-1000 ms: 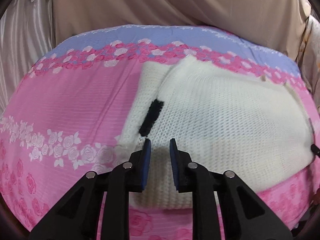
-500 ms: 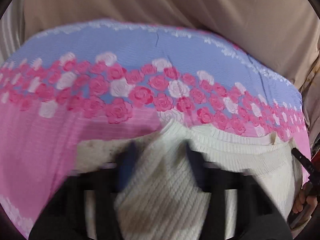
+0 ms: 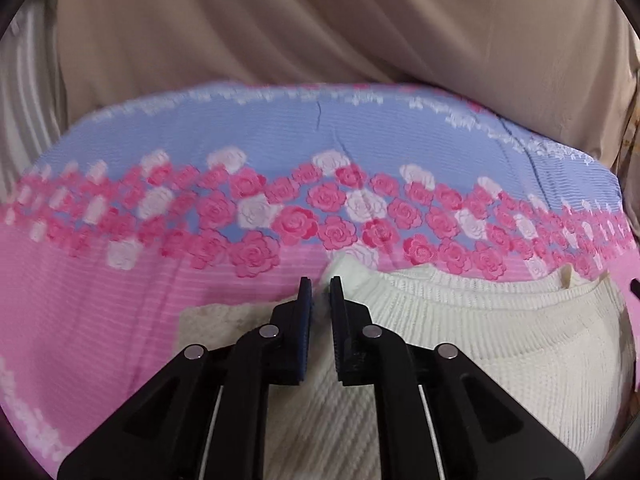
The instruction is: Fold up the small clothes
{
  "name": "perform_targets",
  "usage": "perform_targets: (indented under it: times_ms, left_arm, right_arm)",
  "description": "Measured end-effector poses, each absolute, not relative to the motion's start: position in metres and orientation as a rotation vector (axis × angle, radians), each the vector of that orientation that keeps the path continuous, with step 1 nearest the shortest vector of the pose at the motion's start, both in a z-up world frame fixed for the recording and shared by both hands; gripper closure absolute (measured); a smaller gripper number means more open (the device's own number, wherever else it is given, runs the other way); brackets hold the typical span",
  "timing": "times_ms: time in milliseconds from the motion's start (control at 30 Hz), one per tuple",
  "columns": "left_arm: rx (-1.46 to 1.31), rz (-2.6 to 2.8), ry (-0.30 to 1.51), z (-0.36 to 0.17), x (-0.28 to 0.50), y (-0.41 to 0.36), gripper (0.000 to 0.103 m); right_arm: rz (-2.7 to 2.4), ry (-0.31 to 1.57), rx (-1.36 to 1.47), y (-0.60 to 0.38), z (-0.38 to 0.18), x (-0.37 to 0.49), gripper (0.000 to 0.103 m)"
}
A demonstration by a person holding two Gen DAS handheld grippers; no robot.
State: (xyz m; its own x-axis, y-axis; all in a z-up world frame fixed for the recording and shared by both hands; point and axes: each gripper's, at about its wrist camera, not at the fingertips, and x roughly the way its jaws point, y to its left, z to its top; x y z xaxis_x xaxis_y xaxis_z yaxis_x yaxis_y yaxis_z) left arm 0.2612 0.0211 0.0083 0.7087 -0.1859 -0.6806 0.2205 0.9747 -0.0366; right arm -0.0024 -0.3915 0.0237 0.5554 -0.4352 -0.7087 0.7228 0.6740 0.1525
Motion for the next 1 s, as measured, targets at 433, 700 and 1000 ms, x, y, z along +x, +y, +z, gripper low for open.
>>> perform_targets:
  times_ms: [433,700,1000]
  left_arm:
    - [0.052,-0.344,0.815,-0.01,0.175,-0.004,0.082]
    - [-0.136,-0.103,0.817,0.002,0.174,0.096,0.076]
    - [-0.207,-0.126,0.87,-0.01,0.174,0.13,0.032]
  right_arm:
    - [-0.439,0.827,0.306,-0.266,-0.01,0.018,0.098]
    - [-0.428,0.777,0.403,-0.283,0.006,0.009,0.092]
    - [-0.283,0.849,0.404,-0.261,-0.025,0.076,0.094]
